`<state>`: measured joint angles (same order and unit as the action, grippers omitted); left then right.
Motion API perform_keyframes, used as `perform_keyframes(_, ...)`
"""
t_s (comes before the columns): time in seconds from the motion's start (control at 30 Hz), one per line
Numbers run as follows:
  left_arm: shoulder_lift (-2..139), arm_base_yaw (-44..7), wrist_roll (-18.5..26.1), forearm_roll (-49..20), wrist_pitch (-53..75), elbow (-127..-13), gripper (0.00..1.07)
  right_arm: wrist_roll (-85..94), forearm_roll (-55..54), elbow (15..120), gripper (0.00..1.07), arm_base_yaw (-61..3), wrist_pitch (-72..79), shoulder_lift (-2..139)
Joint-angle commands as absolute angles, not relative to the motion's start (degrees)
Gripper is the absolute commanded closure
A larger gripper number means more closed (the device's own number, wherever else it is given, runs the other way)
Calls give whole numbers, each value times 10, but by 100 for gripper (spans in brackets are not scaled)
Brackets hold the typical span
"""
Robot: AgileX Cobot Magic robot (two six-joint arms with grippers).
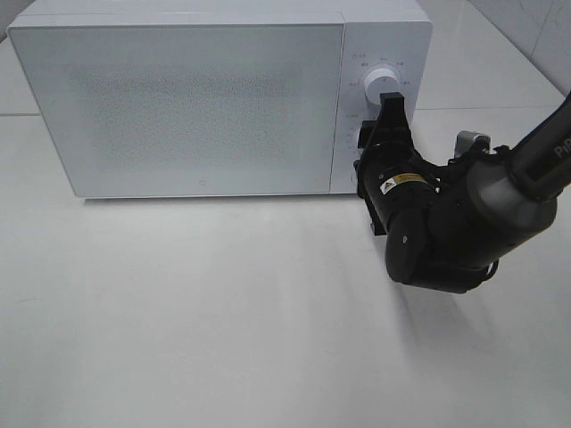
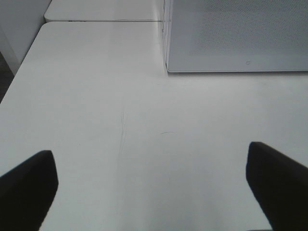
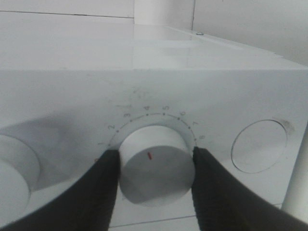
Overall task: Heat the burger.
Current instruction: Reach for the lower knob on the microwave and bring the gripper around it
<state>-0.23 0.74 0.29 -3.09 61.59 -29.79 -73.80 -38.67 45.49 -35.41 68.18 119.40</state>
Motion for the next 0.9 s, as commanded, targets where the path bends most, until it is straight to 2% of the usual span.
perform_keyframes(0.03, -13, 8, 3, -33, 611, -296, 7, -753, -350, 490, 88, -348, 784, 1187)
perform_keyframes(0.9, -13, 8, 3, -33, 611, -296, 7, -831, -386, 490, 86, -334, 784, 1187)
